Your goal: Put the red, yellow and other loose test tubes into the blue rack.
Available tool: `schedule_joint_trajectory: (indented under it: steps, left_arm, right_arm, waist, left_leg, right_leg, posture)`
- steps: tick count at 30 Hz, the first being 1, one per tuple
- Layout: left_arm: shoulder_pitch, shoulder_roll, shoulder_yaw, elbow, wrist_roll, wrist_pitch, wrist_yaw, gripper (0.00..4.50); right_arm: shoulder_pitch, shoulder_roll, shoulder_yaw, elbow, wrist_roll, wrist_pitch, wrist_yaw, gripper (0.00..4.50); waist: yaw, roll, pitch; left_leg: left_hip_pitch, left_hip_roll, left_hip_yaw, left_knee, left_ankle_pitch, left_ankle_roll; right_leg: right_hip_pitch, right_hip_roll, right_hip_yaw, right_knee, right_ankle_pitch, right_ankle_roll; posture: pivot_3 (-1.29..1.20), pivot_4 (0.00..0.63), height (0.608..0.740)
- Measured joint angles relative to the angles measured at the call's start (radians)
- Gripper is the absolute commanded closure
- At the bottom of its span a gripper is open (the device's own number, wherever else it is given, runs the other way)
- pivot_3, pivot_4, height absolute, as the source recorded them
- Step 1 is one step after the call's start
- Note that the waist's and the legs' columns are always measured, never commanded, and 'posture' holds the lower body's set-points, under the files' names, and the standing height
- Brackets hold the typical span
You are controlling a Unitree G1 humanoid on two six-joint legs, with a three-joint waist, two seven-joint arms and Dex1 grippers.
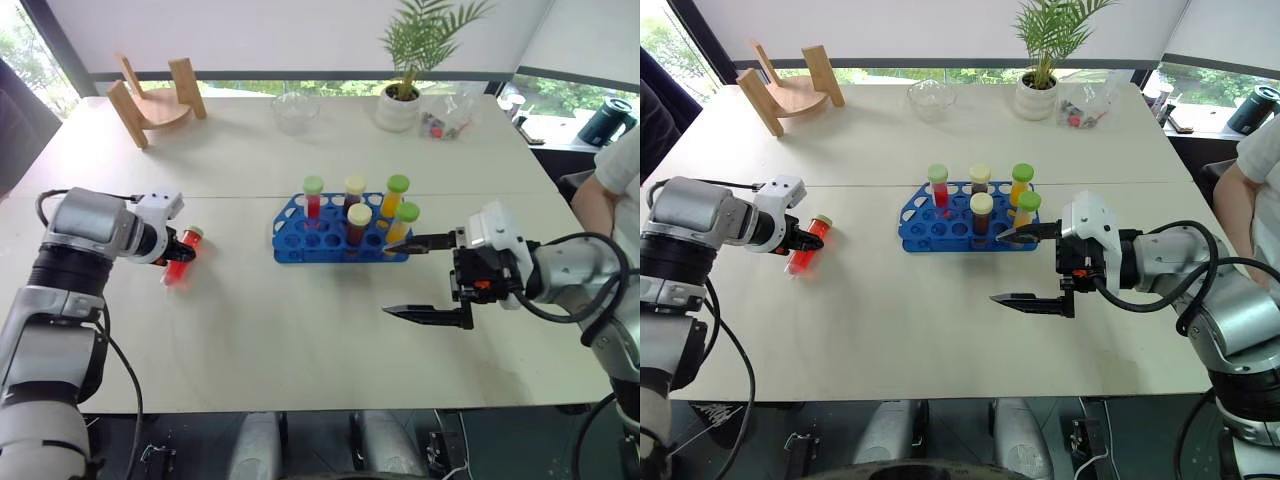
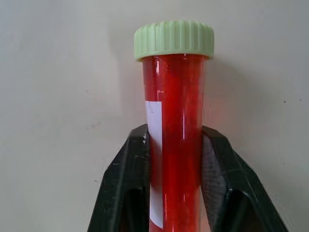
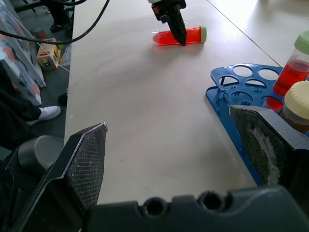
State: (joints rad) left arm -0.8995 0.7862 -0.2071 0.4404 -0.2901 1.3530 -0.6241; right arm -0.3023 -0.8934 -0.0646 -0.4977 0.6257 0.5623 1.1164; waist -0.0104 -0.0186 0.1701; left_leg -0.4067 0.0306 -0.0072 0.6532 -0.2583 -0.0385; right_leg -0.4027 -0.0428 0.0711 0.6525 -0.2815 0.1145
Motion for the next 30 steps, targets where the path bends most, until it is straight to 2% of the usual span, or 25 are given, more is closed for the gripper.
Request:
schedule_joint_trajectory:
  steps: [4, 6, 11, 12, 15, 17, 19, 24, 30]
  left_arm:
    - [0.018, -0.012, 0.065, 0.024, -0.004, -0.047, -0.019, 3.71]
    - [0.058, -0.026, 0.154, -0.010, -0.044, -0.114, -0.057, 3.71]
    - [0.120, -0.124, 0.366, -0.255, -0.214, -0.301, -0.161, 3.71]
    - [0.131, -0.168, 0.423, -0.316, -0.253, -0.331, -0.157, 3.71]
    - [0.183, -0.276, 0.479, -0.431, -0.320, -0.411, -0.130, 3.71]
    - [0.265, -0.393, 0.481, -0.505, -0.318, -0.556, -0.113, 3.71]
    - [0.350, -0.482, 0.423, -0.541, -0.286, -0.701, -0.112, 3.71]
    - [0.429, -0.560, 0.307, -0.535, -0.182, -0.991, -0.143, 3.71]
    - [0.469, -0.595, 0.256, -0.452, -0.117, -1.190, -0.159, 3.71]
  right_arm:
    - [0.019, -0.010, -0.010, -0.003, 0.002, 0.001, -0.010, 0.00]
    - [0.033, -0.010, -0.023, -0.013, 0.006, 0.006, -0.027, 0.00]
    - [0.096, 0.015, -0.029, -0.064, 0.017, 0.024, -0.094, 0.00]
    - [0.109, 0.029, -0.030, -0.072, 0.017, 0.025, -0.114, 0.00]
    - [0.121, 0.065, -0.029, -0.086, 0.017, 0.031, -0.166, 0.00]
    - [0.120, 0.092, -0.028, -0.090, 0.017, 0.036, -0.202, 0.00]
    - [0.119, 0.104, -0.019, -0.091, 0.014, 0.038, -0.228, 0.00]
    - [0.122, 0.110, -0.009, -0.097, 0.004, 0.035, -0.253, 0.00]
    - [0.131, 0.111, -0.001, -0.099, 0.002, 0.030, -0.265, 0.00]
  waist:
    - [0.001, 0.000, 0.000]
    - [0.001, 0.000, 0.000]
    - [0.001, -0.004, 0.002]
    - [0.000, -0.004, 0.002]
    - [-0.005, -0.003, 0.002]
    - [-0.004, -0.002, 0.001]
    - [-0.001, -0.003, 0.001]
    - [-0.001, -0.003, 0.001]
    - [-0.002, -0.003, 0.001]
  left_leg:
    - [0.000, 0.000, -0.001, 0.001, 0.000, -0.001]
    - [-0.001, 0.000, -0.001, 0.001, 0.001, -0.001]
    - [-0.004, 0.000, -0.002, 0.002, 0.001, -0.001]
    - [-0.003, 0.000, -0.002, 0.001, 0.001, -0.001]
    - [-0.002, 0.000, -0.001, 0.001, 0.001, -0.001]
    - [-0.001, 0.000, -0.001, 0.001, 0.001, -0.001]
    - [-0.001, 0.000, -0.001, 0.002, 0.001, -0.002]
    - [-0.001, 0.000, -0.001, 0.003, 0.001, -0.002]
    - [-0.001, 0.000, -0.002, 0.003, 0.001, -0.001]
  right_leg:
    - [0.000, 0.000, 0.000, 0.001, 0.000, 0.000]
    - [0.000, 0.000, -0.001, 0.001, 0.000, 0.000]
    - [-0.001, -0.003, -0.004, 0.000, 0.000, 0.000]
    - [-0.001, -0.003, -0.003, -0.001, 0.000, 0.000]
    - [-0.001, -0.002, -0.003, 0.000, 0.000, 0.000]
    - [0.001, -0.002, -0.002, 0.000, 0.000, 0.000]
    - [0.001, -0.002, -0.002, 0.000, 0.000, 0.000]
    - [0.002, -0.002, -0.002, -0.001, 0.000, 0.000]
    - [0.002, -0.001, -0.002, -0.001, 0.000, 0.000]
  posture:
    - [0.00, 0.150, 0.740]
    - [0.00, 0.150, 0.740]
    - [0.00, 0.150, 0.740]
    - [0.00, 0.150, 0.740]
    - [0.00, 0.150, 0.740]
    - [0.00, 0.150, 0.740]
    - [0.00, 0.150, 0.740]
    - [0.00, 0.150, 0.740]
    - [0.00, 0.150, 0.740]
